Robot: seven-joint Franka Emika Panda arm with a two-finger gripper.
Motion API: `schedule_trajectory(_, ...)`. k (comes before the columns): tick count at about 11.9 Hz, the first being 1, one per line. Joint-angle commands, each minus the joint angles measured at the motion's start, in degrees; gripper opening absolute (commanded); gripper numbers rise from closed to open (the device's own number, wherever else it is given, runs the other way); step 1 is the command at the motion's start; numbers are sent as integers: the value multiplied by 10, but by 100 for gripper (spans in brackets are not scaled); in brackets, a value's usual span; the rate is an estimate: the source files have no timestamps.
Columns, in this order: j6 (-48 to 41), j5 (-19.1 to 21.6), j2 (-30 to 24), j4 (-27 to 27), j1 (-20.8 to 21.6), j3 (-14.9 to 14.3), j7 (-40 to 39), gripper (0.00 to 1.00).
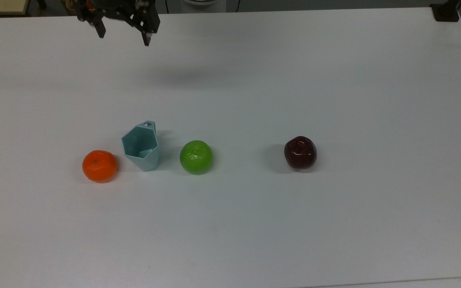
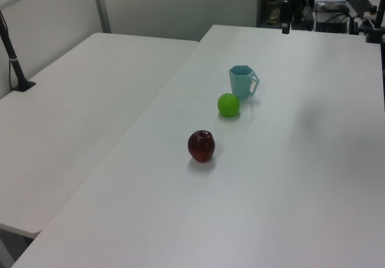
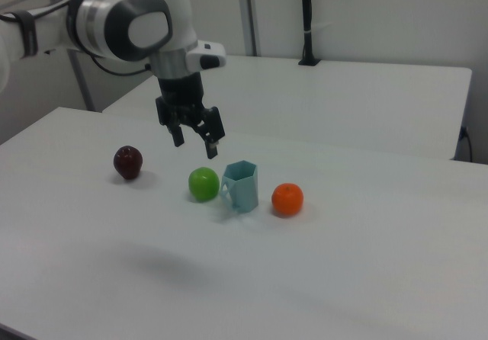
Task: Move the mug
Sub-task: 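Lower the open gripper down onto the rim of the light-blue mug, then close the gripper on the mug's rim wall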
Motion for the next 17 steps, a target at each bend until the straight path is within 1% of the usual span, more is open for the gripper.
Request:
schedule_trajectory(1, 86, -11, 52, -2, 6, -6, 5, 100)
schedule_trajectory(3, 133, -9, 82, -3, 6, -17, 4, 100)
schedule_trajectory(5, 146, -6, 115, -4, 9, -17, 13, 100)
schedule_trajectory(7, 180, -2, 140, -7, 11, -15, 54, 100)
schedule_trajectory(9, 201, -3, 161, -11, 26, -15, 59, 100)
schedule_trajectory(17, 238, -3, 186, -11, 42, -11, 83, 100)
